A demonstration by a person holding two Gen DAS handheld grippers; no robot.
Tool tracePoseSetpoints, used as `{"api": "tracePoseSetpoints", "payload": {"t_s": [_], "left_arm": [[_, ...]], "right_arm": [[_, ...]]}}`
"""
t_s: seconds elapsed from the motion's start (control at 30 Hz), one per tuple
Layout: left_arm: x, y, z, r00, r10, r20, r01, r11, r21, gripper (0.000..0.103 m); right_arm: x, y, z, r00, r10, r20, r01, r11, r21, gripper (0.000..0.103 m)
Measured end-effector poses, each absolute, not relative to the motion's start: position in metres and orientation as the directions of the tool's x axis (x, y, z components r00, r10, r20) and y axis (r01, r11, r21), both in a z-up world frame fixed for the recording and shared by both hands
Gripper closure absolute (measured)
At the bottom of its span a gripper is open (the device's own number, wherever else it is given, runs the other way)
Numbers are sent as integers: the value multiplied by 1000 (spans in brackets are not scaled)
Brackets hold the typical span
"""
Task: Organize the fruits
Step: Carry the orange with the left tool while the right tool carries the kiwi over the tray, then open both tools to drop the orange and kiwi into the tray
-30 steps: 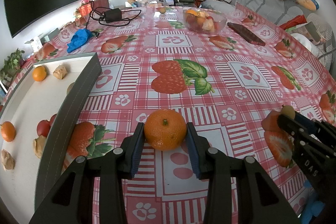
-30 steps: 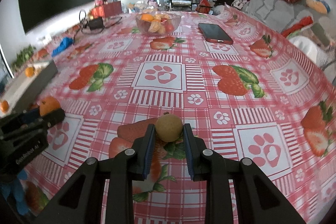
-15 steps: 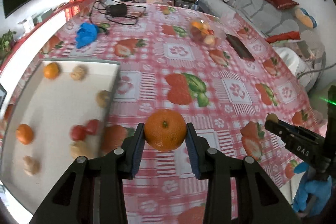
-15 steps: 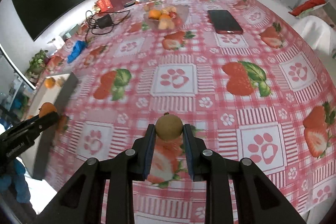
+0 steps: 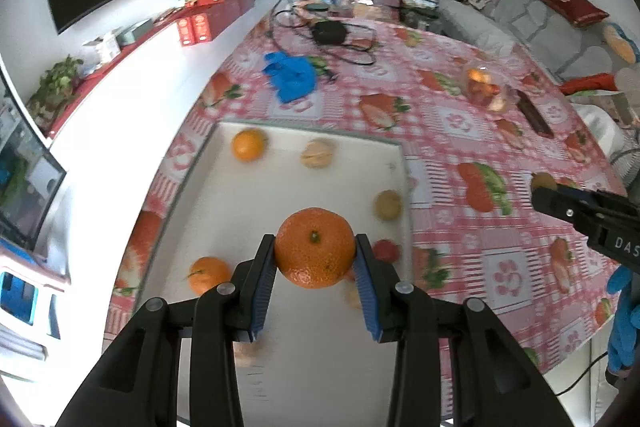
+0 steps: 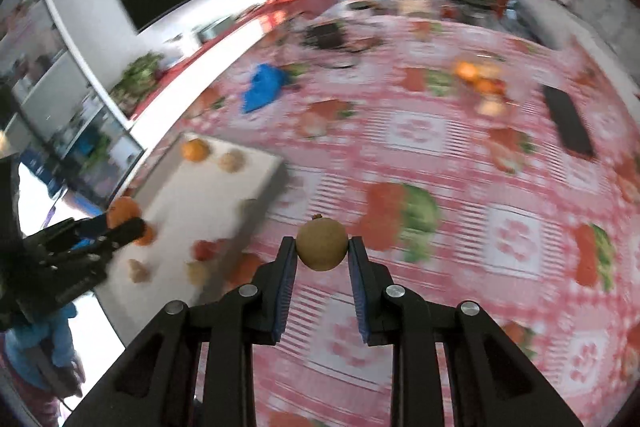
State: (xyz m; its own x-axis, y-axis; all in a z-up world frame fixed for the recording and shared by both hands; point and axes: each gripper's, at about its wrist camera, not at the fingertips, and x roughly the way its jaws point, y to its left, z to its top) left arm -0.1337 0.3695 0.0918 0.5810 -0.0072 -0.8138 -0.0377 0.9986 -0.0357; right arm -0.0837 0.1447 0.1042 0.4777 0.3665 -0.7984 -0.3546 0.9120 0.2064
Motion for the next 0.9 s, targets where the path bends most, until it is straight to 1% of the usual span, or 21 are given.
{"api": "tracePoseSetpoints", "payload": {"t_s": [0.17, 0.37, 0.5, 0.9], "left_arm": [[-131, 389, 78, 553, 5, -833, -64, 997, -37, 62], [-125, 394, 60, 519, -6, -855, -68, 997, -48, 62], [-122, 391, 52, 514, -2, -858, -61, 997, -39, 61], [-117, 389, 49, 522, 3, -853, -59, 998, -33, 61]], "right_arm": [[-70, 206, 99, 416, 404, -815, -448, 871, 203, 75], [-47, 248, 80, 327, 420, -847, -471, 849, 239, 76], [-40, 264, 66, 285, 405, -869, -481, 844, 236, 76], [-36, 277, 53, 254, 368, -894, -502, 841, 204, 76]]}}
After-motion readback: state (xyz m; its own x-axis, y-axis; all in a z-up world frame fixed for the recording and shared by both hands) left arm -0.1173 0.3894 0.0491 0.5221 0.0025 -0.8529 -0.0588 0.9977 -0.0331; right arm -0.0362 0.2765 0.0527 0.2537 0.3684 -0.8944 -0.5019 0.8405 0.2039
